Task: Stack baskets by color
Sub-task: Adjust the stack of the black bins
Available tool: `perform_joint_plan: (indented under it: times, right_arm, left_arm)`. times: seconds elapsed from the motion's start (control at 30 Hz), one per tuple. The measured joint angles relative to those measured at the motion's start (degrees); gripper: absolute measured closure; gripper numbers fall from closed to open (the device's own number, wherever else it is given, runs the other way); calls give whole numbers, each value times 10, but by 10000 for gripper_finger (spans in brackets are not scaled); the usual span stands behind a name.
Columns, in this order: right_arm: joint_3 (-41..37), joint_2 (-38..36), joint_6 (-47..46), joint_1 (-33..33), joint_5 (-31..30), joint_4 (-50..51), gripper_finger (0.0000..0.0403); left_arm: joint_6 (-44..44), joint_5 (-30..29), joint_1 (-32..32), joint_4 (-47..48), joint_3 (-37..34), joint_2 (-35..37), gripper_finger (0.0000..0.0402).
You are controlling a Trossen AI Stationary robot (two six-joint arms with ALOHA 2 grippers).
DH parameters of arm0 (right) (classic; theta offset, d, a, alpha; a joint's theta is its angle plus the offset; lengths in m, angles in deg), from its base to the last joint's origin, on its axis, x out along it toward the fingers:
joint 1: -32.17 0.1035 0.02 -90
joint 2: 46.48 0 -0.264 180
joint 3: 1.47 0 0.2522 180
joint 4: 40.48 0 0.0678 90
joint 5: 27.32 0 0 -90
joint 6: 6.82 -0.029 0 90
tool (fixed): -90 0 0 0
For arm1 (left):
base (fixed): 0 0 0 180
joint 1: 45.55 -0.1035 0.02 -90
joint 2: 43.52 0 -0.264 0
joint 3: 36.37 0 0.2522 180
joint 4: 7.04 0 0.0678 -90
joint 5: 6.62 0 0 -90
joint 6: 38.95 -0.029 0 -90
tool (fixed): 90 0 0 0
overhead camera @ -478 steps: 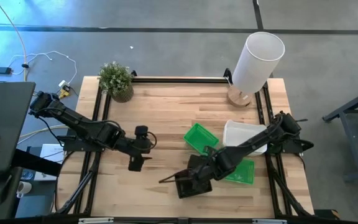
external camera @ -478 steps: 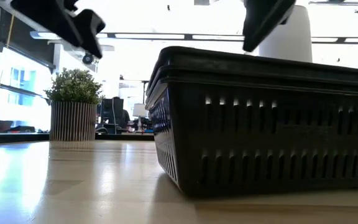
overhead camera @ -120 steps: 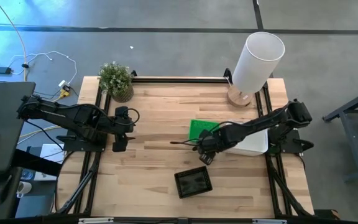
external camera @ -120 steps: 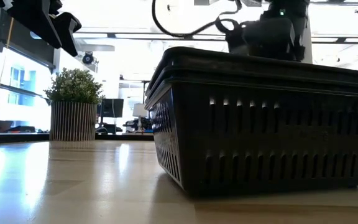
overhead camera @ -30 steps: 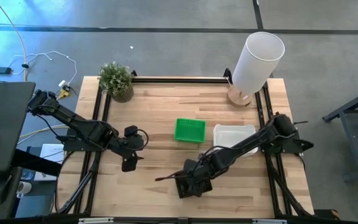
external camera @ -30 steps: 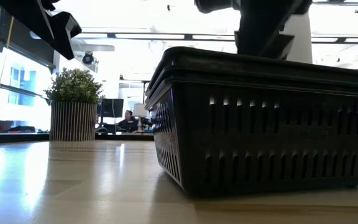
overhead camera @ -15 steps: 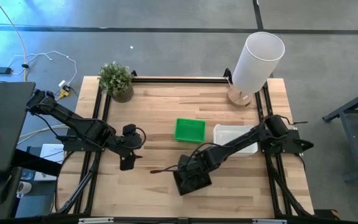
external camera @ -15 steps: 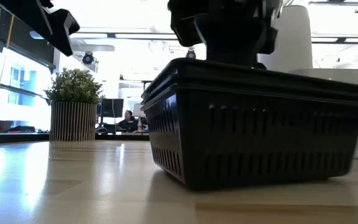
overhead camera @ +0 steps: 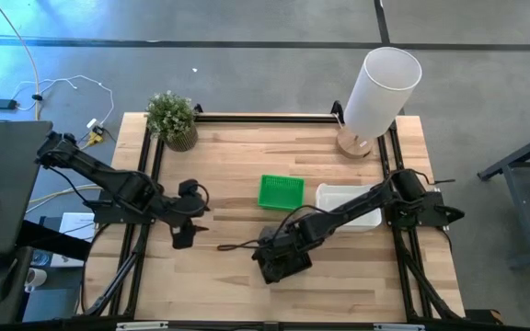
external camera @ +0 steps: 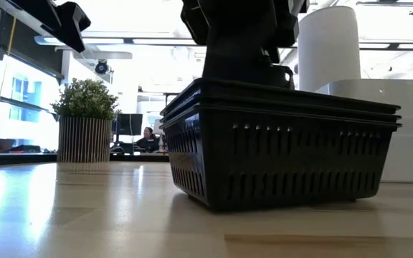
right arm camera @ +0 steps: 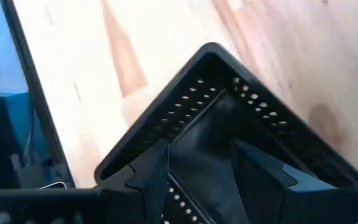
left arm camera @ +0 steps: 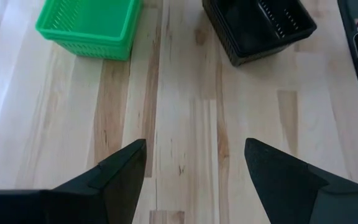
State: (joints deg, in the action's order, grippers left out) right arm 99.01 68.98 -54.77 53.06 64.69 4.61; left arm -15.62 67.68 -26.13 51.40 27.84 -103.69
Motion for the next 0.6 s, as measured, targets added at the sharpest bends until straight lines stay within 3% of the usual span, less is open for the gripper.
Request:
perform_joint_plan:
  times: [0.6]
  right_arm:
    - [-3,0,-4,-26,-82,-10,242]
  left_arm:
    - [-11,-2,0,12,0,25,142]
